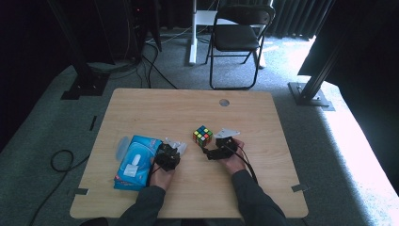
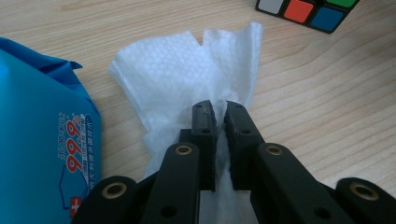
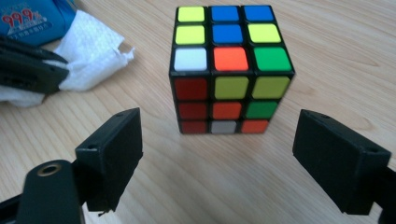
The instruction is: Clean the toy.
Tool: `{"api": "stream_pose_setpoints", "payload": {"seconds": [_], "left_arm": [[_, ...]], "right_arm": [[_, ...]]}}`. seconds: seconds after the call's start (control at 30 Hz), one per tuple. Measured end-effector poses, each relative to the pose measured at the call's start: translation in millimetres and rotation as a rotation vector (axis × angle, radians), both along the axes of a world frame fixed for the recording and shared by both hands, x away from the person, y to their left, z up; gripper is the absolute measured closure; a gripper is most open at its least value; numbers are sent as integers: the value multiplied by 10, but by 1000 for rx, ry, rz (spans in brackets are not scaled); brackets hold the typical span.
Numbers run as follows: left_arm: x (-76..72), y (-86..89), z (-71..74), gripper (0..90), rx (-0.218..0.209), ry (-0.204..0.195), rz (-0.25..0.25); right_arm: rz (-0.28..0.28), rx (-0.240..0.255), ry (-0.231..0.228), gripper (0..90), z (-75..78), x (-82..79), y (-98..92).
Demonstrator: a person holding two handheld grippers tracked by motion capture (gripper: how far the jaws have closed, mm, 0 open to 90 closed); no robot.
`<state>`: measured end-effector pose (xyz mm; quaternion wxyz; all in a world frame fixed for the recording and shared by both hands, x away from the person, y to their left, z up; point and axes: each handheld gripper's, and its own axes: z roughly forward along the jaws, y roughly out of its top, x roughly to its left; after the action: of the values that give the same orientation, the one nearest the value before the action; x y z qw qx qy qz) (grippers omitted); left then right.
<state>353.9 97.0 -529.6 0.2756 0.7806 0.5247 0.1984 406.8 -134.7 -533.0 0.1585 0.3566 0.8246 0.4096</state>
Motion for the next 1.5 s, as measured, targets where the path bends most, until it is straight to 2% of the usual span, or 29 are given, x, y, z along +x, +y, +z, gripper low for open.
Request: {"api": "stream_pose_setpoints", "payload": {"seconds": [0.17,0.33,0.43,0.53,0.63,0.77,0.87,0.97,1.17,1.33,1.37,1.4,1.5], "left_arm": [[-5,-1,-1,840,-3,-1,-2],[-4,4,0,840,-8,3,-3],[1,9,3,840,-18,8,-4],[8,10,6,840,-29,13,-7],[5,7,20,841,-37,16,-13],[8,11,61,841,-53,10,-21],[-1,7,122,841,-77,-7,-42],[1,-1,223,841,-80,-33,-64],[123,43,409,841,-96,-85,-75],[242,86,533,842,-152,-113,-90],[242,86,533,842,-152,-113,-90],[293,85,568,842,-172,-118,-99],[366,46,591,841,-193,-123,-133]], "right_arm": [[9,2,-11,137,31,78,101],[20,-8,-1,146,-1,196,153],[23,-15,3,177,-38,249,170],[31,-17,12,274,-77,277,181],[36,-13,4,331,-107,297,175],[45,-19,-7,339,-107,306,163],[47,-27,-18,340,-107,305,162],[50,-29,-34,340,-98,297,165],[65,-18,-53,341,-33,291,176],[74,-21,-60,340,-16,290,194],[75,-22,-61,341,-17,290,197],[75,-24,-62,340,-18,290,201],[75,-22,-63,340,-18,286,216]]}}
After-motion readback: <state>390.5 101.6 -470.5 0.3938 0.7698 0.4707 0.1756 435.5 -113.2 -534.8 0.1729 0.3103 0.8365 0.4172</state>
